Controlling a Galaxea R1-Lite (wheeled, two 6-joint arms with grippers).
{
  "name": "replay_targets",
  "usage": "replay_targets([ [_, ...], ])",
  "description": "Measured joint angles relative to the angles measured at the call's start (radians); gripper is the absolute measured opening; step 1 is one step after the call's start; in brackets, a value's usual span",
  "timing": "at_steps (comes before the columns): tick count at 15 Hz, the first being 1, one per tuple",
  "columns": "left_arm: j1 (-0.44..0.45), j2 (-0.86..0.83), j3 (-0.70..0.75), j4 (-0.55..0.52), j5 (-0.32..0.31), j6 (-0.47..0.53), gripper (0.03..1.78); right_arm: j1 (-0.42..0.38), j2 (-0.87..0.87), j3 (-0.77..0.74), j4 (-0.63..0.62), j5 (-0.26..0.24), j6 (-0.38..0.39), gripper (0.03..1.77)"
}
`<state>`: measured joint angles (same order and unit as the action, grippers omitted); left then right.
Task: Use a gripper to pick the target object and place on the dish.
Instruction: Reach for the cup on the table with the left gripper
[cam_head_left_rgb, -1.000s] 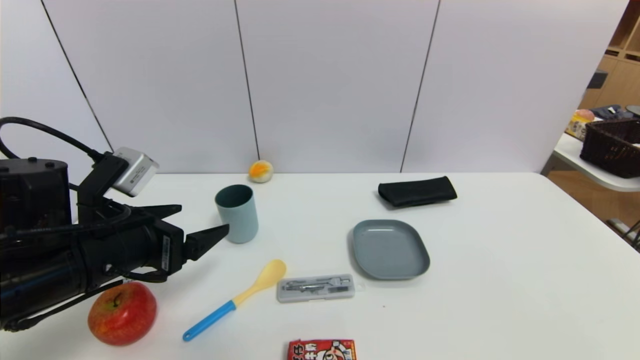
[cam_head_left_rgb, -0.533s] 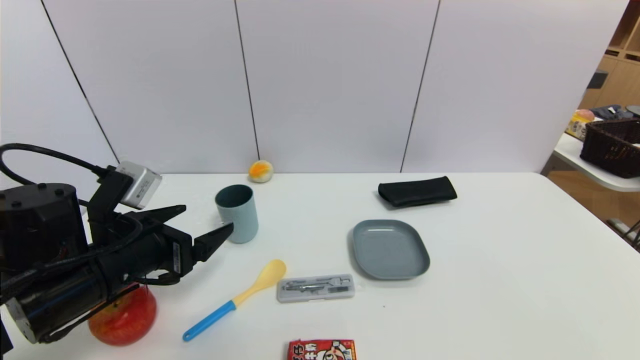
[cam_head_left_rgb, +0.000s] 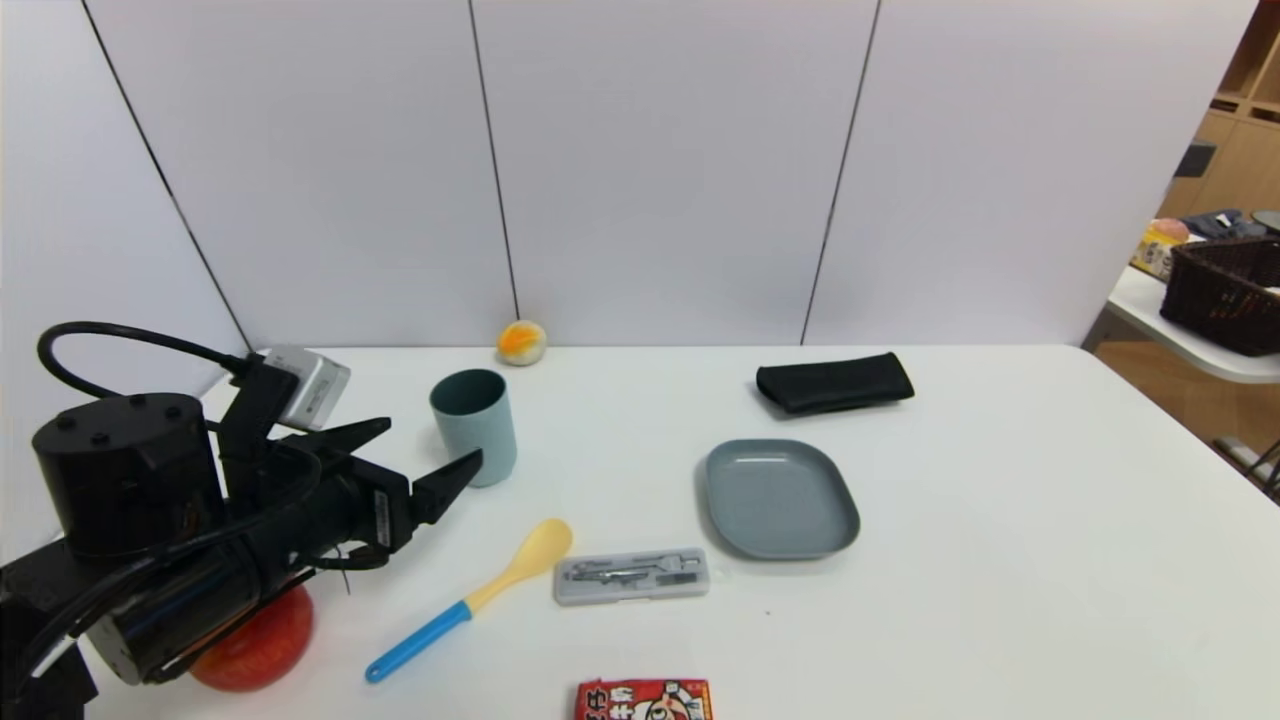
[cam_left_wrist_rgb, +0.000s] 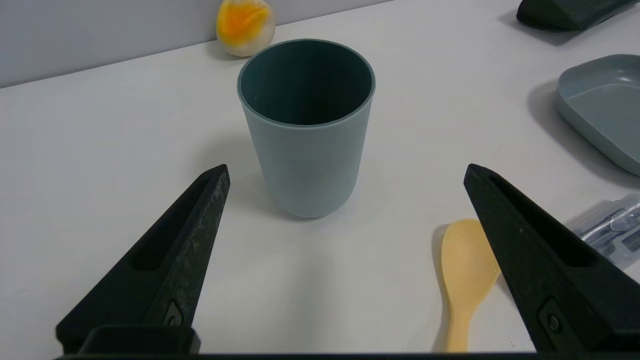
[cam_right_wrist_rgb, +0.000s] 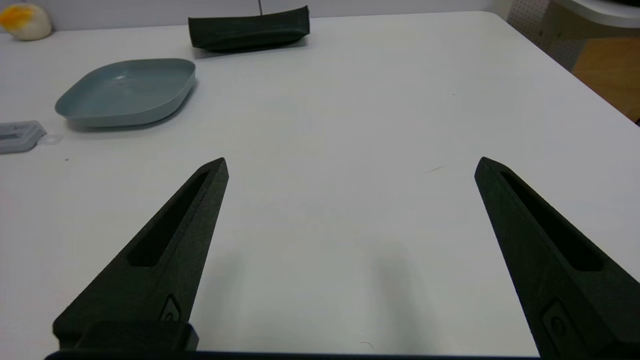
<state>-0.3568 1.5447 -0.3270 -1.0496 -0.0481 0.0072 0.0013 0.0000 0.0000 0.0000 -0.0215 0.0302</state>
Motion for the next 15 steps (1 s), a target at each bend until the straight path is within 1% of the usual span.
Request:
replay_targets([
  [1,0.000,0.020,0.008,-0.028,0.001,-0.001,1.69,0.000,0.000,0.000,0.000,0.000,0.000,1.71],
  [4,0.000,0.079,0.016,-0.087,0.033,-0.008,1.69,0.000,0.000,0.000,0.000,0.000,0.000,1.71],
  [7,0.000,0.138,0.009,-0.135,0.039,-0.009,1.69,0.000,0.000,0.000,0.000,0.000,0.000,1.71],
  [15,0.000,0.268,-0.086,-0.141,0.042,-0.009,1.69,0.000,0.000,0.000,0.000,0.000,0.001,1.71],
])
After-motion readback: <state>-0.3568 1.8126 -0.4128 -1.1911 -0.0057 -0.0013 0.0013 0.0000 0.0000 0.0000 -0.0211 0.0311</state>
